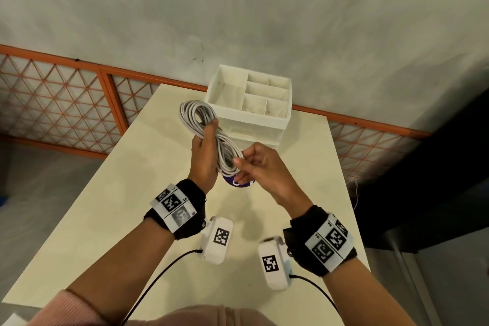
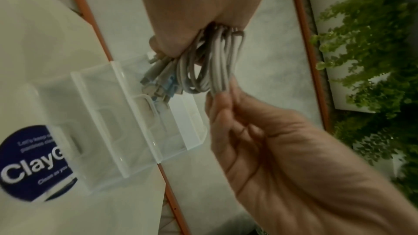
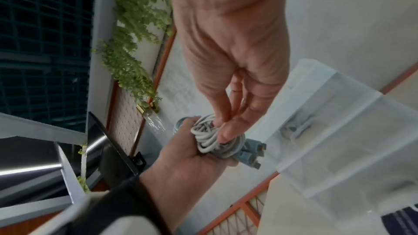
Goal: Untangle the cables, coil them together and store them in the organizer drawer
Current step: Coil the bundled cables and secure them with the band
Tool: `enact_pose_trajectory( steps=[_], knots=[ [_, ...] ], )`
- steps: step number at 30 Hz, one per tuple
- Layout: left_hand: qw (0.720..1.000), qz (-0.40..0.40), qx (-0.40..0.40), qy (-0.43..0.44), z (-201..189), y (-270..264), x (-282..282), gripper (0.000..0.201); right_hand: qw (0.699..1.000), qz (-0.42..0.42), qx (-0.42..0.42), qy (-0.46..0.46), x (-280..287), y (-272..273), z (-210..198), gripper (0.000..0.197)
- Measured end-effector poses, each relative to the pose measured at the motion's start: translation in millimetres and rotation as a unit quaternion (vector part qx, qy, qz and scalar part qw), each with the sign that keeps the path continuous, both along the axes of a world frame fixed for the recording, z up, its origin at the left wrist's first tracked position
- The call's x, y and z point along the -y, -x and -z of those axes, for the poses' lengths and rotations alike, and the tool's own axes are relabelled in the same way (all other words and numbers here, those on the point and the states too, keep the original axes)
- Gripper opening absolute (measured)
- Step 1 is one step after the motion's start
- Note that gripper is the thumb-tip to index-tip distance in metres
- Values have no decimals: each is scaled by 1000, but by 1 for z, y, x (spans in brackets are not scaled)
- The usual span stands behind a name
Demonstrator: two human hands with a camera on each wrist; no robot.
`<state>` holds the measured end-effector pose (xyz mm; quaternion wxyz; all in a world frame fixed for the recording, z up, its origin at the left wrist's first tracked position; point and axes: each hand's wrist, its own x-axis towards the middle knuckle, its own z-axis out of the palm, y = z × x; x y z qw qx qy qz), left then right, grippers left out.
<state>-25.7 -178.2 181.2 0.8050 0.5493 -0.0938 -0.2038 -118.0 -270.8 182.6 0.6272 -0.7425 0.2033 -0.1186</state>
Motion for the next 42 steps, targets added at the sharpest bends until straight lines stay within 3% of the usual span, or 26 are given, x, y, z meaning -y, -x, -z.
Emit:
enact_pose_trajectory(
  steps=[6,11,13,18,23,26,29,33,37,38,40,42],
  knots=[
    [998,22,-52,8,6,6,4,28,994,15,-62,88,7,-1,10,27],
    [997,66,-36,24,8,15,8,33,977,-148,-131,-86,24,0,-6,70],
    [994,106,-18,29,6,21,9,36,972,-186,-132,-62,22,-1,-10,59],
    [971,224,-52,68,6,22,5,35,971,-174,-164,19,18,3,-10,39],
    [951,307,-26,9,6,17,-1,30,951,-216,-208,82,24,6,-9,46],
    [952,302,44,-27,6,13,-4,27,964,-190,-170,80,22,7,-4,42],
    [943,319,77,-49,5,12,-5,25,976,-184,-113,20,15,11,3,18],
    [942,333,9,23,6,8,-6,16,977,-190,-98,7,9,14,5,10],
    [928,324,-84,162,8,2,-5,49,968,-174,-157,87,10,12,9,18],
    [925,320,-104,176,8,1,-5,45,965,-171,-168,102,10,12,9,18],
    [925,304,-141,182,3,3,-2,19,963,-167,-181,113,9,11,10,17],
    [941,244,-185,146,-1,7,4,24,962,-155,-187,123,8,11,13,21]
  ],
)
